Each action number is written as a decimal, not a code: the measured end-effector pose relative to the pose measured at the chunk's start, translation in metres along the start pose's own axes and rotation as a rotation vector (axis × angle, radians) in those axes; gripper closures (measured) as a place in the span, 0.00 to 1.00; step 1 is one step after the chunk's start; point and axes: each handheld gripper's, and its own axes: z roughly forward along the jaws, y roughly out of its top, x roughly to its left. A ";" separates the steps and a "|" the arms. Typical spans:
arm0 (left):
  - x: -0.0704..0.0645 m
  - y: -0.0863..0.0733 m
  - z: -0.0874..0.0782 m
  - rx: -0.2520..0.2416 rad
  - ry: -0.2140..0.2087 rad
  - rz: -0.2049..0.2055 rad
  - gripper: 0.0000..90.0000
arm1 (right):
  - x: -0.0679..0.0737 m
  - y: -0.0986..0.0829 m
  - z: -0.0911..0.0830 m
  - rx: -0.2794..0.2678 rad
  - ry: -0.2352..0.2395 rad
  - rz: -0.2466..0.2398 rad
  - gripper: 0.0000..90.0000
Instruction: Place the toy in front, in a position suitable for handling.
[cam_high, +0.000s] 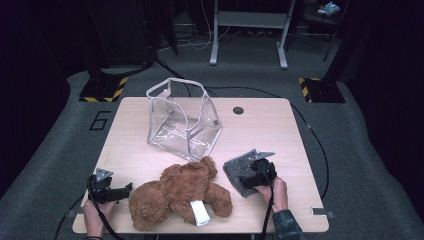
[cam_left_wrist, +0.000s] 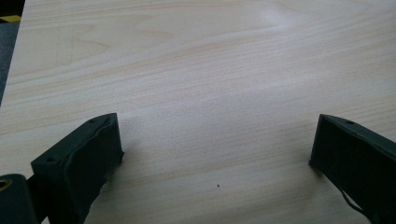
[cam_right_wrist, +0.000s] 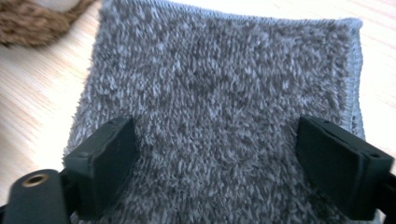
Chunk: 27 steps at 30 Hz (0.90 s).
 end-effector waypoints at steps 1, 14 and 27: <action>0.000 0.000 0.000 0.000 0.000 0.000 0.02 | 0.001 -0.001 0.000 0.000 -0.001 0.014 0.17; 0.000 0.000 0.000 0.005 -0.003 -0.001 0.02 | 0.004 -0.007 -0.003 -0.037 -0.017 0.009 0.40; 0.000 0.000 0.000 -0.003 0.003 -0.001 0.02 | -0.001 -0.011 -0.007 -0.066 -0.016 0.030 0.69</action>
